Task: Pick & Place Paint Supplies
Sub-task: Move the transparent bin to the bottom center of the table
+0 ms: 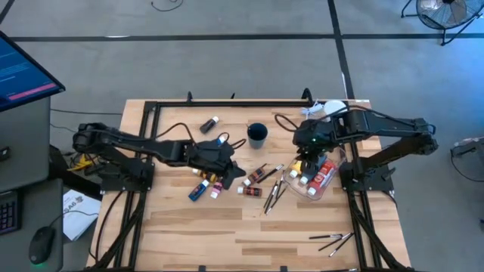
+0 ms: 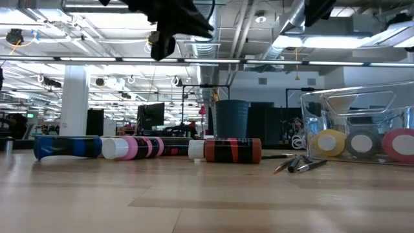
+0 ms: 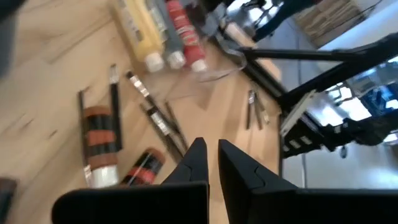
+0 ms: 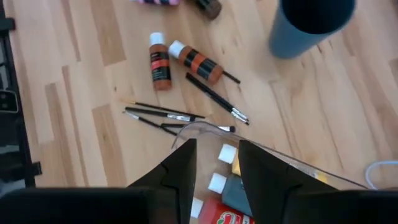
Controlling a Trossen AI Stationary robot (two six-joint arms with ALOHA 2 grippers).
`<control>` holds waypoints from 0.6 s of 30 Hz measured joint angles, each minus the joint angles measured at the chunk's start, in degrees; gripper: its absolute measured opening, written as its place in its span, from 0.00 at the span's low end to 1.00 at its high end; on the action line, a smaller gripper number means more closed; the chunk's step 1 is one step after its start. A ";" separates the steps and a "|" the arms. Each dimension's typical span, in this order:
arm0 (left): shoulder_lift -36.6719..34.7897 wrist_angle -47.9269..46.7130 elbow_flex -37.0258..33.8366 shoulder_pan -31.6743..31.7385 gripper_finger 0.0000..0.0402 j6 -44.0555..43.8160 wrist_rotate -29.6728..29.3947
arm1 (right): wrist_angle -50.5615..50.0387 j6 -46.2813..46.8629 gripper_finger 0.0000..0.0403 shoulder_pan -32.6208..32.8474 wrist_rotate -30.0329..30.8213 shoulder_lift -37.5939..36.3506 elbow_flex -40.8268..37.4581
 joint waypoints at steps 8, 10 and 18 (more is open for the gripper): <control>0.00 1.88 0.00 -0.57 0.00 -1.33 -0.29 | -3.30 22.09 0.28 1.02 -1.28 2.95 -1.01; -0.01 2.26 0.00 -0.55 0.00 -1.32 -0.32 | -4.41 28.10 0.28 1.46 -1.36 4.65 -1.98; -0.04 3.78 -0.02 -0.55 0.00 -1.25 1.10 | -0.42 25.34 0.28 5.96 0.61 12.63 -6.20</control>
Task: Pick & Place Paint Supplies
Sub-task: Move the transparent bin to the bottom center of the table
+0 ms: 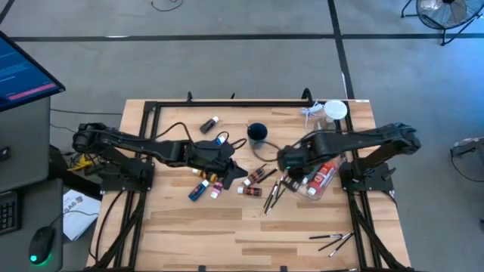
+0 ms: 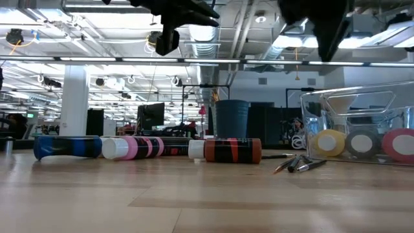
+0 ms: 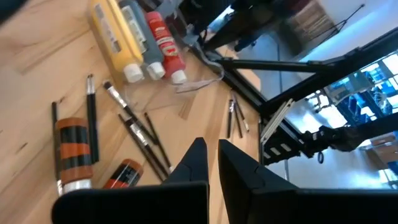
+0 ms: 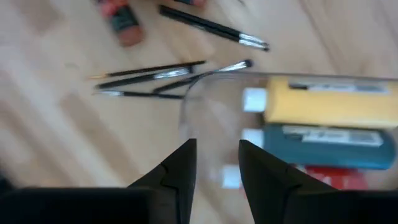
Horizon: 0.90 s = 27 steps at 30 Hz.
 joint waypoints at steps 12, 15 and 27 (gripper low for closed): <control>0.00 1.43 0.00 -1.11 0.00 -0.48 0.02 | 5.36 -5.26 0.17 -1.05 0.59 9.61 -0.24; 0.00 1.59 0.00 -1.76 0.00 -0.50 -0.19 | 6.77 -5.27 0.14 -1.09 -0.63 9.43 0.09; -0.02 2.19 0.00 -2.03 0.00 -0.58 -1.62 | 14.27 -13.22 0.10 -4.72 -0.63 8.06 4.91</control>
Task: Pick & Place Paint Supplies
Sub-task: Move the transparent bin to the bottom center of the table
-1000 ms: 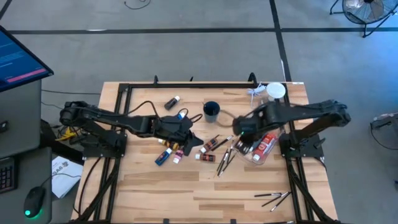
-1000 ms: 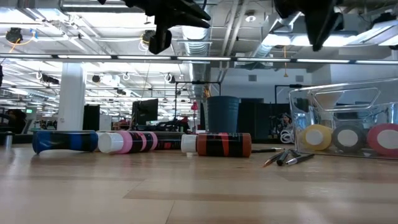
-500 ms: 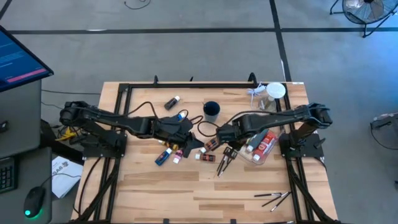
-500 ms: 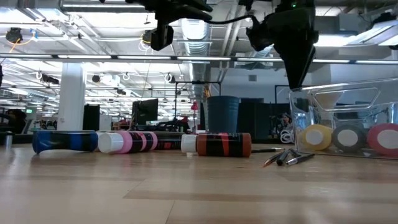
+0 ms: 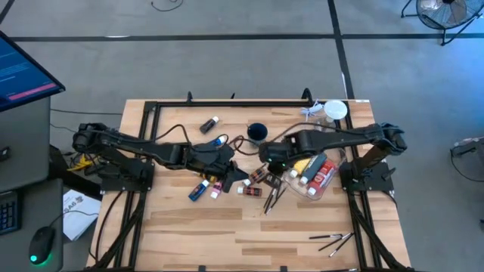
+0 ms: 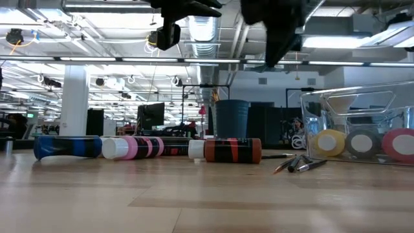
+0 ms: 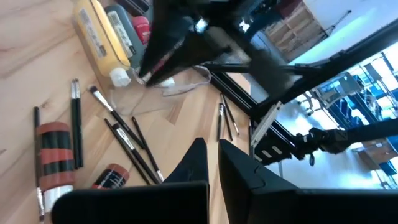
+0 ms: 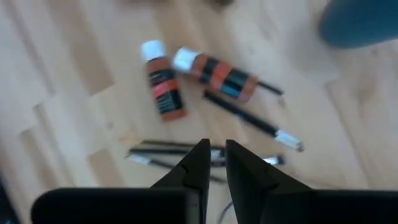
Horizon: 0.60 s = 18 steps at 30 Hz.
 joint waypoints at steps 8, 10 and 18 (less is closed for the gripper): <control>0.00 0.76 -0.02 -0.23 0.00 -1.13 -0.30 | -6.50 -2.56 0.06 -5.91 -2.59 9.24 -0.07; 0.00 0.88 -0.02 -0.40 0.00 -1.12 -0.29 | -9.26 -2.81 0.05 -6.22 -3.86 10.60 -0.20; -0.02 1.36 -0.02 -0.94 0.00 -1.08 0.11 | -16.13 -4.19 0.02 -3.81 -4.58 9.91 -0.20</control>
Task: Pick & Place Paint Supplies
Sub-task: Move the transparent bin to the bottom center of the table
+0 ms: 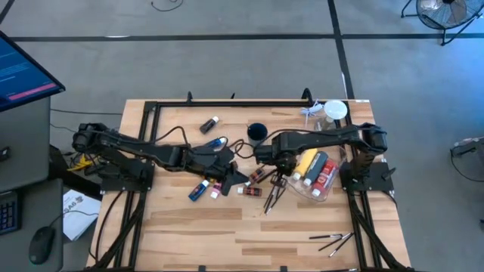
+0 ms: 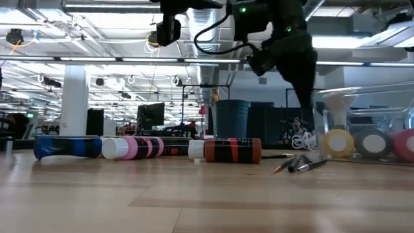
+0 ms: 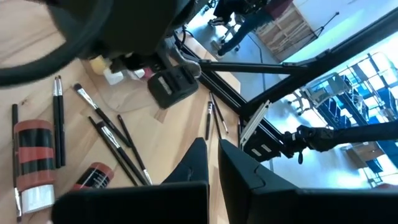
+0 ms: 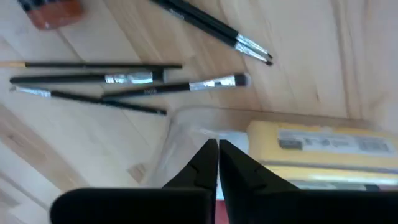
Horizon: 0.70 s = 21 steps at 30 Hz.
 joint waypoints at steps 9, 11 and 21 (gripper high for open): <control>0.00 0.27 0.02 0.04 0.00 0.21 -0.07 | -4.29 0.00 0.00 1.82 -4.52 -3.27 -3.74; 0.00 0.40 0.02 0.04 0.00 0.26 -0.09 | -3.27 0.02 0.00 2.14 -5.37 -4.23 -5.44; 0.00 0.55 0.02 0.09 0.00 0.28 -0.17 | -3.65 5.42 0.00 2.83 -6.34 -12.21 -4.80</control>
